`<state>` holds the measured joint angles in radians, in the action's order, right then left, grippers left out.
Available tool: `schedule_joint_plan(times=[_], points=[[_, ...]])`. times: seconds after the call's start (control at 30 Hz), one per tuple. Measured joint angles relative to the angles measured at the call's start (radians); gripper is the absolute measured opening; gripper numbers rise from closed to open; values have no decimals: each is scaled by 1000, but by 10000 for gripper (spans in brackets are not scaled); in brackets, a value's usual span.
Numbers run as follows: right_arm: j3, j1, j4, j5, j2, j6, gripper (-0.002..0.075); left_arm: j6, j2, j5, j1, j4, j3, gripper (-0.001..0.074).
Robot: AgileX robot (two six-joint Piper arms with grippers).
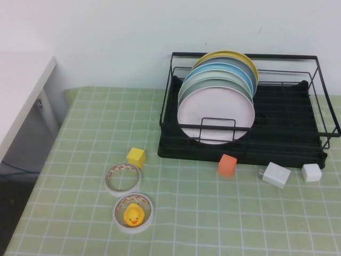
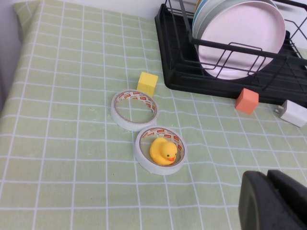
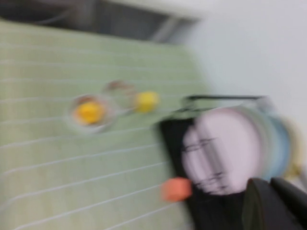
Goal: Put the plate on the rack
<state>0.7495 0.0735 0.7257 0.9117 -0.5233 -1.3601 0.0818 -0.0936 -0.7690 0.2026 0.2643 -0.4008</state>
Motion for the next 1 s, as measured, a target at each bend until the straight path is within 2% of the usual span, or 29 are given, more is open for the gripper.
schedule_joint_plan(times=[0.17,0.37,0.43,0.6,0.67,0.8,1.0], points=[[-141,0,-2,-255,177,53,12,0,0,0,0,0,0,0],[-368,0,9,-478,319,173,12,0,0,0,0,0,0,0],[-435,0,-95,-518,342,306,12,0,0,0,0,0,0,0],[-585,-47,-649,-470,439,1050,12,0,0,0,0,0,0,0],[-643,-78,-781,-454,484,1238,12,0,0,0,0,0,0,0],[-739,-150,-875,-463,532,1379,12,0,0,0,0,0,0,-1],[-764,-182,-919,-540,536,1396,12,0,0,0,0,0,0,0]])
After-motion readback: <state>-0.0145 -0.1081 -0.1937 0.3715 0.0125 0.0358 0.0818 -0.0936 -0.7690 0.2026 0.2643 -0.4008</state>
